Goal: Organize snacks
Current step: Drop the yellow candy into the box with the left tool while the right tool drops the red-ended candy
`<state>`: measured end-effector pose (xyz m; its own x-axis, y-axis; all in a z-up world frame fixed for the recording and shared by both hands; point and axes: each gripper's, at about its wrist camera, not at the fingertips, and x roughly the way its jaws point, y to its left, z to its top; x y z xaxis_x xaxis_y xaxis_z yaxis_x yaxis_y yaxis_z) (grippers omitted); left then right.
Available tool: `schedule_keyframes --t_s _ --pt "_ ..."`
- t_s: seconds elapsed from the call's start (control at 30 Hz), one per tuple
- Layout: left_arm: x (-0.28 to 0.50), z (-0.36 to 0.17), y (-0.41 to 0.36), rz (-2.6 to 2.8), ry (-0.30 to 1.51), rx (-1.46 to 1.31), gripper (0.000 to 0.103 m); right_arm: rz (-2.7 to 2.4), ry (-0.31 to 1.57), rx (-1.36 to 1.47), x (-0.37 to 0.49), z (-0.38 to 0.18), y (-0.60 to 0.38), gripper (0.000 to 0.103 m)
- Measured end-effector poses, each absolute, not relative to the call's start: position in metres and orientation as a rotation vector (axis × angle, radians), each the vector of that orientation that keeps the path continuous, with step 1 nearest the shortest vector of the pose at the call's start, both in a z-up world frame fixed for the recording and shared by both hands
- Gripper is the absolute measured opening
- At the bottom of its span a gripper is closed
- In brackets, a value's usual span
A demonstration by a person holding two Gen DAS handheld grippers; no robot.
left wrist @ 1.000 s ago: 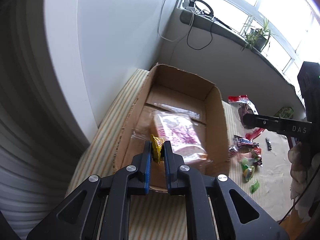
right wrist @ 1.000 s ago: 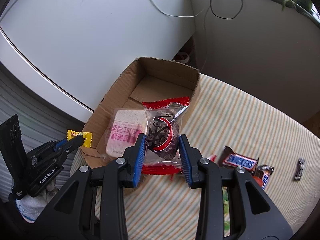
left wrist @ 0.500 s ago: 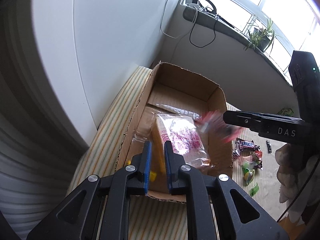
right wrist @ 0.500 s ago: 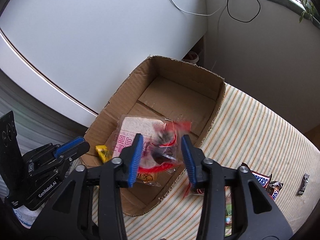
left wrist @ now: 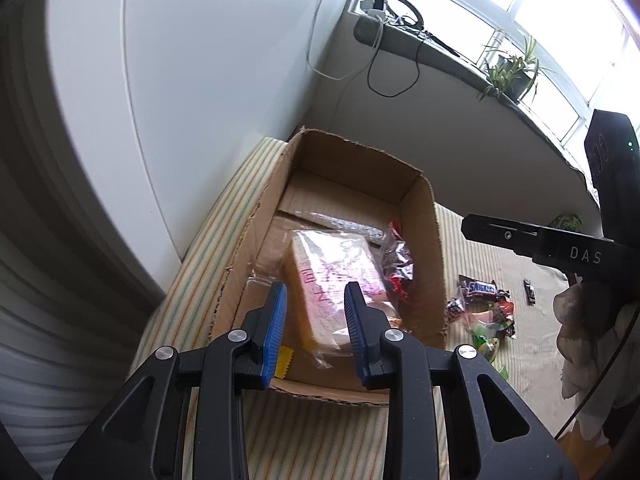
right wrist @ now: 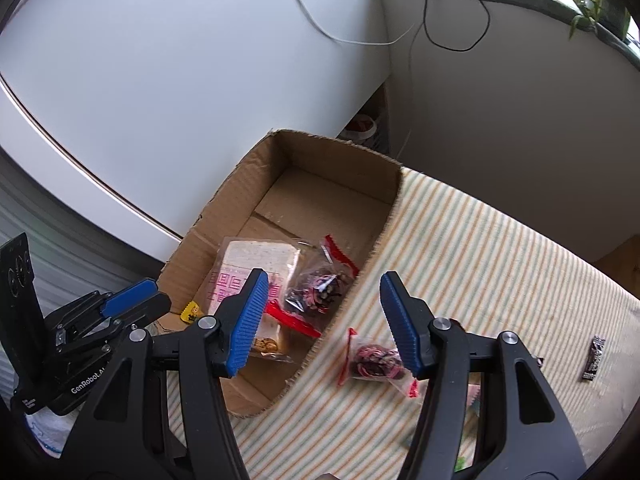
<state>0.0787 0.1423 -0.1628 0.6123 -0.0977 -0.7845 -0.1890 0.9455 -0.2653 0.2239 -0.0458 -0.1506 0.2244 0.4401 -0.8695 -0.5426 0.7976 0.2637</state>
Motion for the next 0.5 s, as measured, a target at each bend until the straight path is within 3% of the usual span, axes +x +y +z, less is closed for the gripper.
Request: schedule_keyframes --t_s 0.5 --pt "0.085 -0.148 0.083 -0.104 0.905 -0.283 0.028 0.506 1.115 -0.063 0.237 -0.125 -0.152 0.061"
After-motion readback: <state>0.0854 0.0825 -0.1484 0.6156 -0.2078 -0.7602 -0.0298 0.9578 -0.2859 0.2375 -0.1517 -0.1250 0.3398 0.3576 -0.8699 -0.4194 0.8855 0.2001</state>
